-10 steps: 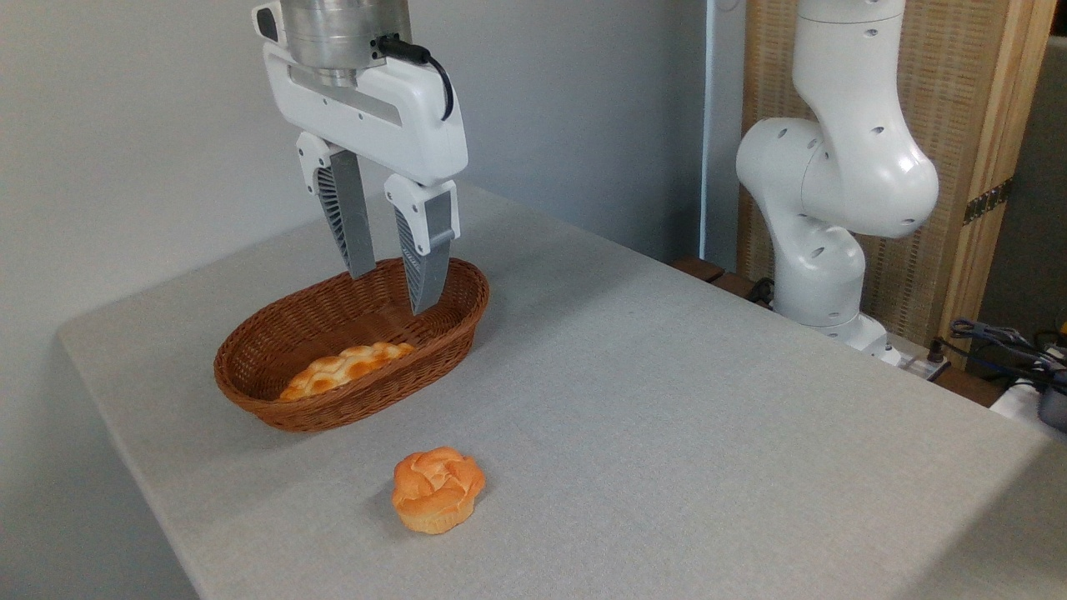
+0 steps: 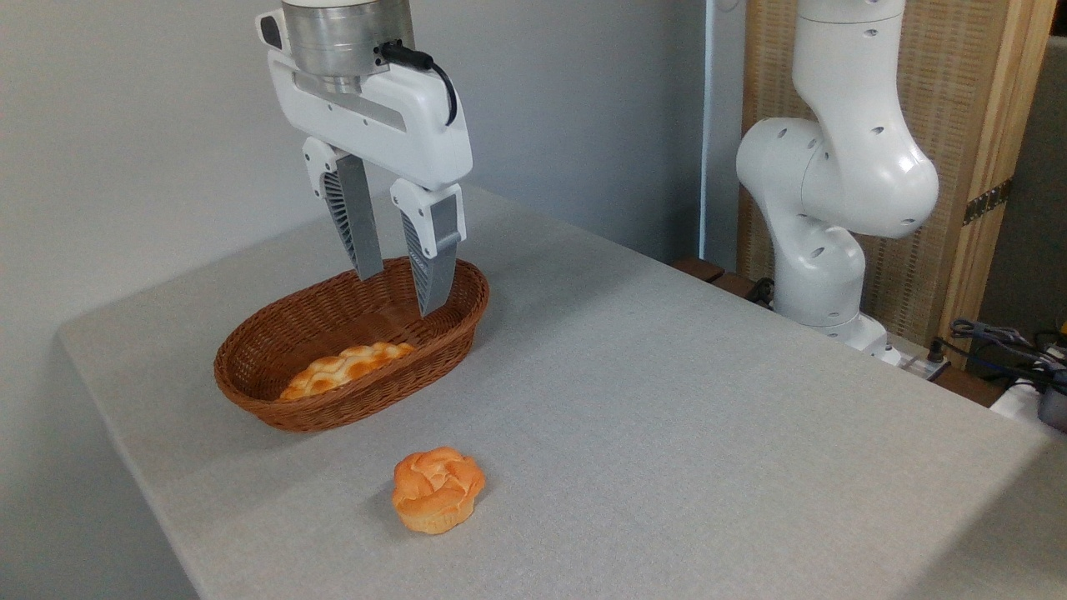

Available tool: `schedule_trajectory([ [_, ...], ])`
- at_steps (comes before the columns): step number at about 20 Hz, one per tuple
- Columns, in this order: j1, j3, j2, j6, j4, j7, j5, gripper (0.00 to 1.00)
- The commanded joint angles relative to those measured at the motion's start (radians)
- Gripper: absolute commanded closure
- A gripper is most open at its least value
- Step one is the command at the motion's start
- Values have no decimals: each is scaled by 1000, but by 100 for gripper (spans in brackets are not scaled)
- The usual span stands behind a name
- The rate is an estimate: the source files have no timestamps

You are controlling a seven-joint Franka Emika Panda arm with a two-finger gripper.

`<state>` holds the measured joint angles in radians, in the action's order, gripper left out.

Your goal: Put bread into the basket

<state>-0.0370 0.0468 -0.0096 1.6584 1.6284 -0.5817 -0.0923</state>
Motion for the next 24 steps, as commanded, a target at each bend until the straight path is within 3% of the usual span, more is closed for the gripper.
schedule_trajectory([
  [1,-1,-8,-3,24,10,-56,14,0],
  [4,34,-10,-4,63,34,-249,14,0],
  [9,51,-10,-6,234,181,-698,16,0],
  [14,54,-10,5,457,330,-719,16,0],
  [20,54,-10,57,489,373,-724,20,0],
  [24,54,-8,80,579,419,-721,97,0],
])
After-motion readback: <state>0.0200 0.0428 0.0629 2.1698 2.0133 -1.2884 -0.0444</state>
